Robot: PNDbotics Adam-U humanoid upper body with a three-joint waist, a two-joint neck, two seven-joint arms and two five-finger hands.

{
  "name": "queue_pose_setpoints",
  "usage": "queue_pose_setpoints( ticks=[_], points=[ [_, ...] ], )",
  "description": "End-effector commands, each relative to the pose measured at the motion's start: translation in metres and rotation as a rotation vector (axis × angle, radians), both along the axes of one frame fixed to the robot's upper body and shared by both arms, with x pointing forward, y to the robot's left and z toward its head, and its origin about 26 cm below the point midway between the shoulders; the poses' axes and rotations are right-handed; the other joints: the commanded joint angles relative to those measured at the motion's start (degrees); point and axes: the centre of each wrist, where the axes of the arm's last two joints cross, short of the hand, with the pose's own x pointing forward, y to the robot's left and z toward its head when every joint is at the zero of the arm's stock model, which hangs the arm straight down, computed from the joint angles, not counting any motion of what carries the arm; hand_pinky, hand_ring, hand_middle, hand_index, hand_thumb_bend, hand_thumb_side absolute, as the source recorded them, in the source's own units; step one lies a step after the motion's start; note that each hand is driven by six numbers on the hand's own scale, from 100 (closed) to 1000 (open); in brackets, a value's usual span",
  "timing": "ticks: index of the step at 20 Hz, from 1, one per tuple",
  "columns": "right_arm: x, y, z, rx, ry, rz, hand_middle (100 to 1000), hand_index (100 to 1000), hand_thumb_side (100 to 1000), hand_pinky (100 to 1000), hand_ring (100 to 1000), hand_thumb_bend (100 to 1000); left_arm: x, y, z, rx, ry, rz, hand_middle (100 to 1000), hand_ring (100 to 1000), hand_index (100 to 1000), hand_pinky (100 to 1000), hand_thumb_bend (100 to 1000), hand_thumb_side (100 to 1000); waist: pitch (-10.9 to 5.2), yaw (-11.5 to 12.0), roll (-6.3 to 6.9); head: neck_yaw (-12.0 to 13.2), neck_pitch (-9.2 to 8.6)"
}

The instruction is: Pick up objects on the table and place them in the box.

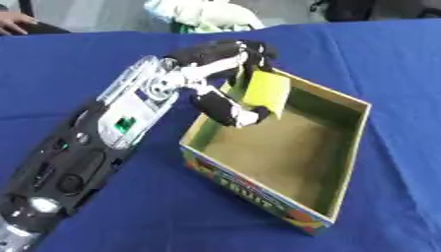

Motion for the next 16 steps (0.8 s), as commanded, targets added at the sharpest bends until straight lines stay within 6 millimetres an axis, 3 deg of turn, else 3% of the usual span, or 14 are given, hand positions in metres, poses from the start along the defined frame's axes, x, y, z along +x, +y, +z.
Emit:
queue_pose_setpoints(
  ticks=[1, 6, 16],
  points=[
    [-0.004, 0.000, 0.010, -0.019, -0.027, -0.003, 638, 830, 1000, 624, 764, 100, -0.001, -0.004, 0.004, 0.005, -0.023, -0.012, 905, 670, 556, 534, 100, 308, -0.88, -0.2, -0.37, 0.0, 0.02],
    [-0.003, 0.001, 0.006, 0.006, -0.022, 0.004, 636, 830, 1000, 621, 763, 100, 0.004, -0.019, -0.028, 0.048, 0.037, -0.015, 895, 656, 553, 521, 100, 303, -0.04, -1.1, -0.46, 0.6, -0.63],
    [-0.003, 0.002, 0.003, 0.023, -0.015, 0.006, 632, 829, 1000, 619, 761, 100, 0.013, -0.027, -0.063, 0.153, 0.039, -0.039, 896, 669, 596, 538, 100, 282, 0.10, -1.5, -0.38, 0.7, -0.75]
  ],
)
